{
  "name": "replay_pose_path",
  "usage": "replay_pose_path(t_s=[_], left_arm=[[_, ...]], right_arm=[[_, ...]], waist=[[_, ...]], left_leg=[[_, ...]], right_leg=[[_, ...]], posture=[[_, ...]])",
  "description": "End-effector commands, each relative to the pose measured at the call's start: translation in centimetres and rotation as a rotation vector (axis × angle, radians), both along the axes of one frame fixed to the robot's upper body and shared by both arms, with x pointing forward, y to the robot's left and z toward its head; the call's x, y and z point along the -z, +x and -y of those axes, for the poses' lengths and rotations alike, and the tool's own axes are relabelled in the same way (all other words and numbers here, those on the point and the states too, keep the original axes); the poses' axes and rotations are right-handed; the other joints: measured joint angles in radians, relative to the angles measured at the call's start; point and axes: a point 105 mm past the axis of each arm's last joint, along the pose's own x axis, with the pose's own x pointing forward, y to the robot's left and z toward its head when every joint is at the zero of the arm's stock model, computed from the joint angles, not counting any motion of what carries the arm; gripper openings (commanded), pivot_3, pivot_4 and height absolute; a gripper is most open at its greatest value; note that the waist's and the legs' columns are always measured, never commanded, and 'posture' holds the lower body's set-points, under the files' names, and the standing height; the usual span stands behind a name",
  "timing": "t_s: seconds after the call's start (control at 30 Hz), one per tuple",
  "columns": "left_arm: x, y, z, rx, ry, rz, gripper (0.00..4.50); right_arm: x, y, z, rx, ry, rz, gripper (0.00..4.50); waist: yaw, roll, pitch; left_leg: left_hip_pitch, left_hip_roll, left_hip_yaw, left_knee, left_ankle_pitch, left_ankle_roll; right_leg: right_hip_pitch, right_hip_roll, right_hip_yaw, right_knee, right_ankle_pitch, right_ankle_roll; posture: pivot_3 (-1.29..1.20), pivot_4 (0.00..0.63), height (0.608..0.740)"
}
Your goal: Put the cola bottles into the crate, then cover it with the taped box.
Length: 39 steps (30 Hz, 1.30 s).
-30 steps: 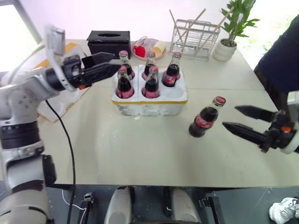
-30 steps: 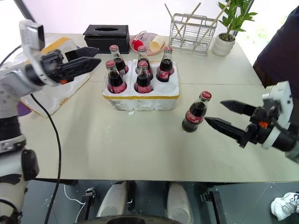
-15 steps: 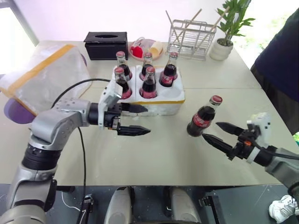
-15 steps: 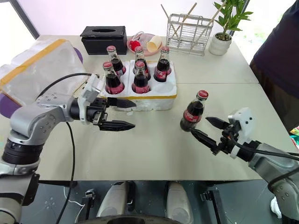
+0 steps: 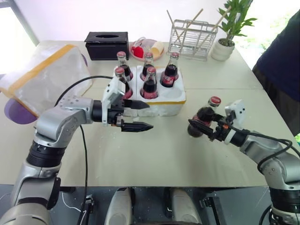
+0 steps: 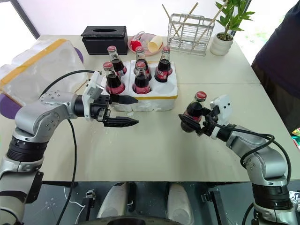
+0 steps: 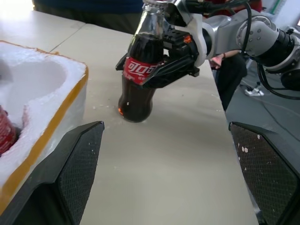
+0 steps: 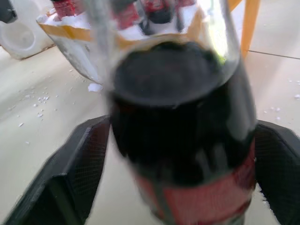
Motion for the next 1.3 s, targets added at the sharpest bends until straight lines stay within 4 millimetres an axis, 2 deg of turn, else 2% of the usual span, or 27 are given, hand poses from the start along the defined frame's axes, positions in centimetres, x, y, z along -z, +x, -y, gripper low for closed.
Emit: replay_pose_path(t_s=[0.03,0.13,0.27,0.33,0.4,0.5,0.6,0.73,0.83,1.03,1.1,1.17,1.3], left_arm=[[-1.4,0.0,-0.6,-0.026,-0.008,0.069,4.50],[-1.6,0.1,-1.0,-0.052,-0.011,0.075,4.50],[-2.4,0.1,-2.1,-0.101,-0.045,0.075,4.50],[-2.6,0.2,-2.6,-0.124,-0.050,0.082,4.50],[-2.9,0.4,-3.0,-0.143,-0.057,0.089,4.50],[-3.0,0.8,-3.5,-0.174,-0.058,0.105,4.50],[-3.1,1.0,-3.5,-0.185,-0.061,0.112,4.50],[-3.2,1.0,-3.4,-0.195,-0.069,0.123,4.50],[-3.2,0.8,-3.6,-0.202,-0.070,0.125,4.50],[-3.0,0.8,-4.2,-0.230,-0.063,0.126,4.50],[-3.0,0.8,-4.3,-0.236,-0.063,0.126,4.50],[-3.0,0.9,-4.5,-0.243,-0.057,0.128,4.50],[-3.1,0.6,-5.5,-0.275,-0.034,0.135,4.50]], right_arm=[[-2.8,-0.9,-0.8,-0.066,-0.008,0.086,2.68],[-5.1,-1.9,-1.1,-0.114,-0.014,0.140,2.68],[-12.4,-2.7,-2.4,-0.254,0.041,0.313,2.68],[-14.7,-1.7,-3.0,-0.271,0.060,0.361,2.68],[-16.1,-0.6,-3.7,-0.273,0.072,0.391,2.68],[-17.3,2.1,-5.1,-0.247,0.069,0.421,2.68],[-16.8,4.2,-6.2,-0.239,0.034,0.421,2.68],[-14.7,7.0,-7.2,-0.225,-0.001,0.377,2.68],[-13.2,8.2,-7.8,-0.223,-0.020,0.339,2.68],[-7.3,9.7,-8.2,-0.229,-0.149,0.193,2.68],[-6.3,9.9,-8.0,-0.213,-0.165,0.168,3.69],[-6.3,10.0,-7.7,-0.192,-0.175,0.184,4.45],[-8.3,8.5,-6.4,-0.187,-0.126,0.230,4.49]], waist=[[0.000,0.000,0.000],[-0.001,0.003,0.002],[-0.010,0.007,0.005],[-0.015,0.007,0.005],[-0.019,0.006,0.004],[-0.023,0.005,0.004],[-0.022,0.005,0.004],[-0.021,0.005,0.004],[-0.023,0.005,0.004],[-0.022,0.005,0.004],[-0.022,0.005,0.004],[-0.024,0.005,0.004],[-0.021,0.005,0.004]], left_leg=[[0.000,0.000,0.000,0.000,0.000,0.000],[-0.001,0.000,0.000,-0.001,0.000,0.000],[-0.001,0.000,0.001,0.000,0.000,0.000],[-0.001,0.000,0.002,0.000,0.000,0.000],[0.000,0.001,0.001,0.000,0.000,0.000],[0.000,0.002,-0.001,-0.002,0.000,0.000],[-0.001,0.001,0.000,-0.002,0.000,0.000],[-0.006,0.001,0.000,-0.002,0.000,0.000],[-0.011,0.001,0.000,-0.001,0.000,0.000],[-0.013,0.001,0.000,0.001,0.001,-0.001],[-0.013,0.001,-0.001,0.001,0.002,-0.002],[-0.013,0.001,-0.001,0.001,0.002,-0.003],[-0.013,0.001,-0.001,0.001,0.003,-0.003]], right_leg=[[0.000,0.000,0.000,0.000,0.000,0.000],[-0.001,0.000,0.000,0.000,0.000,0.000],[-0.002,0.000,0.001,0.001,0.000,0.000],[-0.003,0.000,0.003,0.002,0.001,0.000],[-0.003,0.002,0.002,0.002,0.000,0.000],[-0.003,0.003,0.001,0.002,0.000,0.000],[-0.003,0.003,0.002,0.002,0.000,0.000],[-0.007,0.003,0.002,0.001,0.002,0.004],[-0.012,0.002,0.002,0.002,0.003,0.005],[-0.016,0.002,0.001,0.010,0.003,0.005],[-0.017,0.002,0.001,0.011,0.003,0.005],[-0.016,0.002,0.001,0.011,0.003,0.005],[-0.016,0.002,0.001,0.011,0.003,0.005]], posture=[[0.00,0.150,0.740],[0.00,0.150,0.740],[0.00,0.150,0.740],[0.00,0.150,0.740],[0.00,0.150,0.740],[0.00,0.150,0.740],[0.00,0.150,0.740],[0.00,0.150,0.740],[0.00,0.150,0.740],[0.00,0.150,0.740],[0.00,0.150,0.740],[0.00,0.150,0.740],[0.00,0.150,0.740]])
